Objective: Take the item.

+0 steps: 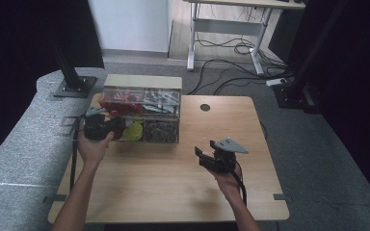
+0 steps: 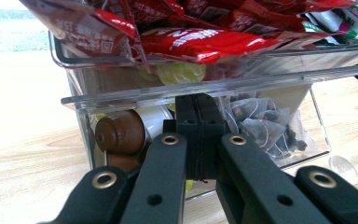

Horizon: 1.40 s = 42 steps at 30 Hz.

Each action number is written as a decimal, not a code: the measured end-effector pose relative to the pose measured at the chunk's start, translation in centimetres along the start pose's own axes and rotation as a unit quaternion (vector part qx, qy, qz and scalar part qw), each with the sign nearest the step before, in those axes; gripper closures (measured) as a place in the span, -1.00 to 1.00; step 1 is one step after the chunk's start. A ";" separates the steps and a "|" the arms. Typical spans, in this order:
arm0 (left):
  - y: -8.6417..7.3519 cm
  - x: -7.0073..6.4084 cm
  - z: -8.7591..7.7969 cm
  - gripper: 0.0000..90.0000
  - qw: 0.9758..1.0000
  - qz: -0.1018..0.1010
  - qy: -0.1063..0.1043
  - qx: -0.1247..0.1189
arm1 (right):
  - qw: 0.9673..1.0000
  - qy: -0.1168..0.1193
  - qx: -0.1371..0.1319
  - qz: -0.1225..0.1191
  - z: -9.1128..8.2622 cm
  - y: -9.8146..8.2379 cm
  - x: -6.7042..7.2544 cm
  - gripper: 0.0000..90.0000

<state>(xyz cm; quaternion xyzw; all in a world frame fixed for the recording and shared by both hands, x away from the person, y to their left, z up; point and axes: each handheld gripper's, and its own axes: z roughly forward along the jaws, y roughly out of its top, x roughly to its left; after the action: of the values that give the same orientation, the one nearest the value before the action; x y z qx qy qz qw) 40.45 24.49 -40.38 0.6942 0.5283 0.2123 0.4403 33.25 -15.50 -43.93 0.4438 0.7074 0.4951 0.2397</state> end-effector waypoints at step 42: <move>0.1 -0.6 0.4 1.00 1.000 0.008 -0.004 0.006 | 0.998 0.060 0.019 -0.032 7.4 4.0 5.4 -0.01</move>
<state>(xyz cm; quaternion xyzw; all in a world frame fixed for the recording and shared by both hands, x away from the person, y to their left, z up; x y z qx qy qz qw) 40.57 23.76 -40.37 0.7019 0.5223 0.2098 0.4365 37.88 -6.77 -42.66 0.3950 0.7433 0.4999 0.2039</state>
